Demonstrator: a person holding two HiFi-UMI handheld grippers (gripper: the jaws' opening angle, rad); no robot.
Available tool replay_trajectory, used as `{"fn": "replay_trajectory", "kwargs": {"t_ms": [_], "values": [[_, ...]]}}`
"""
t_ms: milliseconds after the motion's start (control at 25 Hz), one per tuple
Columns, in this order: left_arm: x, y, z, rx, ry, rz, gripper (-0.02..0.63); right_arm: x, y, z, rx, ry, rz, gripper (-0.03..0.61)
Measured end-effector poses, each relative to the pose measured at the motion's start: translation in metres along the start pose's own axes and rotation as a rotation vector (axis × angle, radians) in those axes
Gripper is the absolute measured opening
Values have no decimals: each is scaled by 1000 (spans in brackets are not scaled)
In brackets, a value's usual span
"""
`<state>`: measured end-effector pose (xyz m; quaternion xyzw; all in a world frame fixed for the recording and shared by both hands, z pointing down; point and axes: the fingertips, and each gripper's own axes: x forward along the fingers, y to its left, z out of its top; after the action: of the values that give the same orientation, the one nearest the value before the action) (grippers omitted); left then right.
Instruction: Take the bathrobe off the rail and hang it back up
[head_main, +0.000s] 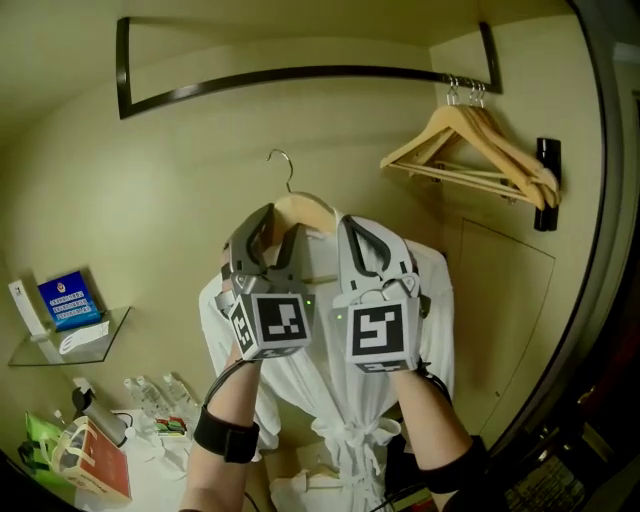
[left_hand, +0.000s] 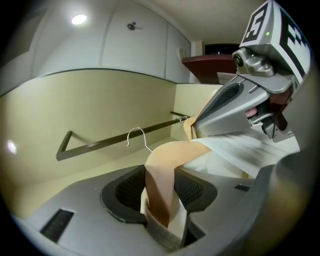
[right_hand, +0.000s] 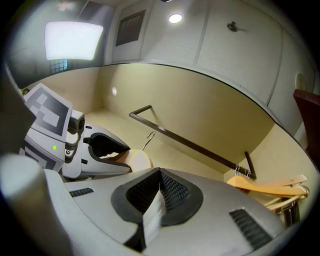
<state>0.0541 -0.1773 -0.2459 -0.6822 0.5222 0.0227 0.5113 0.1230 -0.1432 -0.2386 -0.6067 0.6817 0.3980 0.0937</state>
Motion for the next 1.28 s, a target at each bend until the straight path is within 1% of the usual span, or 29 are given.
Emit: {"fn": "replay_trajectory", "kwargs": {"t_ms": [160, 320, 440, 560, 840, 920, 1280], "values": [[26, 10, 18, 3, -37, -27, 179, 11, -21, 20, -58, -11, -32, 25], [55, 26, 41, 2, -67, -41, 180, 21, -42, 35, -84, -8, -66, 24], [78, 39, 51, -17, -74, -57, 181, 32, -56, 47, -107, -12, -84, 23], [95, 51, 54, -27, -75, -65, 181, 44, -64, 59, -128, -29, -90, 23], [123, 67, 72, -1, -104, -77, 181, 65, -70, 65, -131, -34, -92, 23], [128, 72, 72, -9, -103, -77, 181, 70, -72, 64, -124, -29, -91, 23], [145, 79, 50, -61, -67, -91, 181, 86, -68, 58, -116, -11, -75, 23]]}}
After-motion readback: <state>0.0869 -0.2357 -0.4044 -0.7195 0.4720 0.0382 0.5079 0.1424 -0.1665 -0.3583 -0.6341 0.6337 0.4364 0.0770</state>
